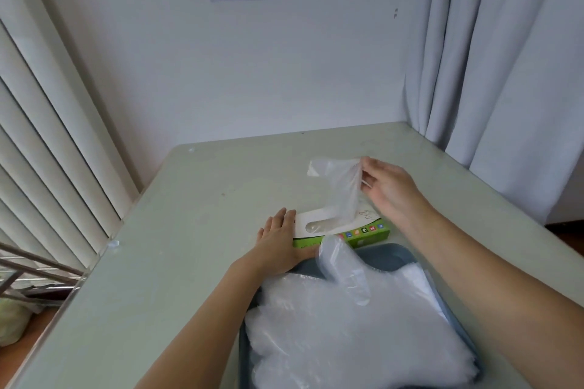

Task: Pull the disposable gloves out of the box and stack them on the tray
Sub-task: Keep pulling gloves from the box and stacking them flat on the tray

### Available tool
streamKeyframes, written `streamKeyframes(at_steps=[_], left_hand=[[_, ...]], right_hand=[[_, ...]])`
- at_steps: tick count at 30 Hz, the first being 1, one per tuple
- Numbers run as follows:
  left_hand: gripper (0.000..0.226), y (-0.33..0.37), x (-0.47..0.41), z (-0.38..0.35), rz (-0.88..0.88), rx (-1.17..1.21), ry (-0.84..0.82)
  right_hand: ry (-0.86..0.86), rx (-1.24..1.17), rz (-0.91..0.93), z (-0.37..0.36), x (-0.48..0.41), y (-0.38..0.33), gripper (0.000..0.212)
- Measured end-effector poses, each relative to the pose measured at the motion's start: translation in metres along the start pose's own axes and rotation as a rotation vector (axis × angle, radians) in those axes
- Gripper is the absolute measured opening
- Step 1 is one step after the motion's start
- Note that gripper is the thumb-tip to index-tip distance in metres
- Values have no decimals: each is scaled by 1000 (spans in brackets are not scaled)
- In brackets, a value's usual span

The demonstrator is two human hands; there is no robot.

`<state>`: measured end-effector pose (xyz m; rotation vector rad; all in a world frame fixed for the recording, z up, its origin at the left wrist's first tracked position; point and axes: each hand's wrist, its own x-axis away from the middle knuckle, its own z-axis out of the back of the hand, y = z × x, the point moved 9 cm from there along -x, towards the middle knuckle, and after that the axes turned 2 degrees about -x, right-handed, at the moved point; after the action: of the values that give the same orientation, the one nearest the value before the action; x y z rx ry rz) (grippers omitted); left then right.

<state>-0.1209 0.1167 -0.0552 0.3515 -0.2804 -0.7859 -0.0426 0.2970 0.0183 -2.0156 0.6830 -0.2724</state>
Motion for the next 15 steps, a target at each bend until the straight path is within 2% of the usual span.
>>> streamKeyframes(at_steps=[2, 5, 7, 10, 12, 15], left_hand=[[96, 0, 1, 0, 25, -20, -42], [93, 9, 7, 10, 25, -45, -93], [84, 22, 18, 30, -42, 157, -58], [86, 57, 46, 64, -235, 633, 27], [88, 83, 67, 75, -330, 784, 31], [74, 110, 86, 87, -372, 876, 77]], right_hand=[[-42, -178, 23, -13, 11, -27, 16], [-118, -261, -40, -33, 36, -48, 23], [-188, -302, -113, -44, 55, -47, 31], [-130, -214, -120, -38, 75, -39, 28], [-144, -160, -129, -40, 88, -33, 19], [-157, -107, -219, -45, 105, -17, 31]])
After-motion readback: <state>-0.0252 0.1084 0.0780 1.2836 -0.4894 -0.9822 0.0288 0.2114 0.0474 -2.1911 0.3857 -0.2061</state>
